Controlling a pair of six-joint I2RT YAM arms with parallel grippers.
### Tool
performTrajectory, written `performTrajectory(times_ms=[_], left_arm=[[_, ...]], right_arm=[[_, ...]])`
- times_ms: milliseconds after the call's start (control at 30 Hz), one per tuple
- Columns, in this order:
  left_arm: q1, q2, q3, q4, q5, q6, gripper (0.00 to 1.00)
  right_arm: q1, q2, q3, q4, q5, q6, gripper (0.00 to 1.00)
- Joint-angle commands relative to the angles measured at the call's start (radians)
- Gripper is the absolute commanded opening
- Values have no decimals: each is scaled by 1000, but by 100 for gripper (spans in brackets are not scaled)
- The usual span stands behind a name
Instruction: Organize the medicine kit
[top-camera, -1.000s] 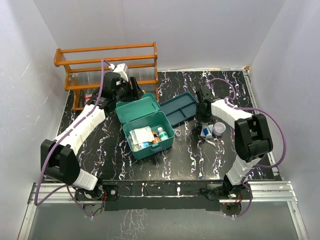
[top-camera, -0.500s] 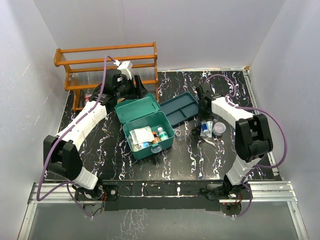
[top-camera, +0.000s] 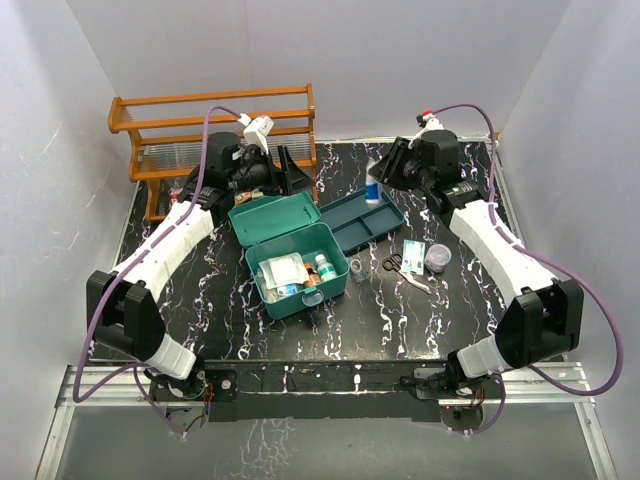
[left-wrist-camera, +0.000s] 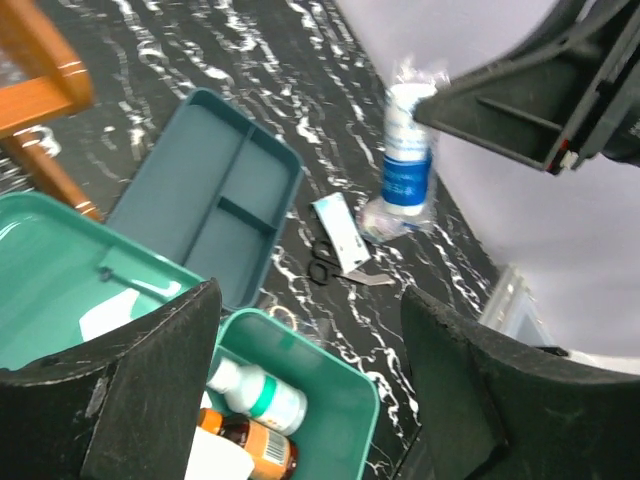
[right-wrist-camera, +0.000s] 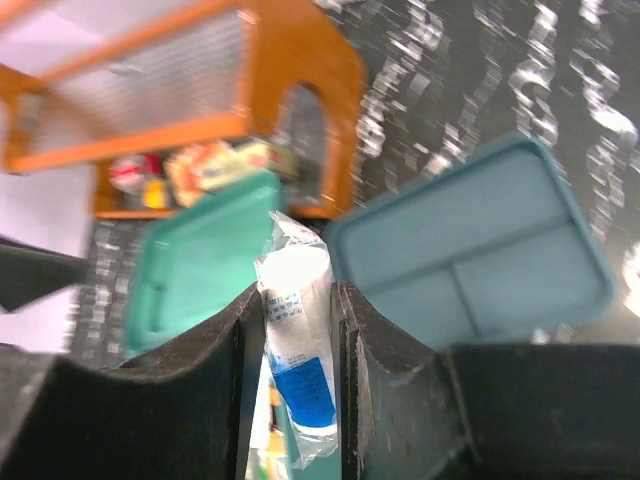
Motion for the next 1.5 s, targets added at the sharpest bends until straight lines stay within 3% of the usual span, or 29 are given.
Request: performTrajectory(times_ms=[0, 100, 433, 600, 900, 1067, 1167, 1267, 1467], left_arm=[[-5, 0, 20, 128, 178, -77, 73], [-19, 32, 58, 141, 206, -113, 77], [-32, 73, 76, 357, 233, -325, 79], [-33, 95, 66, 533, 293, -438, 72], [-37, 110, 69, 589, 317, -468, 49], [-45, 112, 65, 605, 347, -415, 37], [-45, 106, 85, 545, 339, -336, 23], [-45, 106, 104, 506, 336, -275, 16], [-45, 71, 112, 309, 273, -85, 14]], right_arm=[[1, -58, -52, 416, -195, 201, 29], [11, -52, -65, 576, -234, 295, 30], [54, -25, -88, 835, -351, 443, 30], [68, -9, -92, 865, -400, 445, 29], [77, 11, -78, 886, -437, 456, 28], [77, 28, -70, 899, -439, 465, 28], [77, 34, -67, 900, -436, 457, 29], [77, 30, -73, 897, -424, 448, 32], [77, -8, -85, 800, -338, 367, 58]])
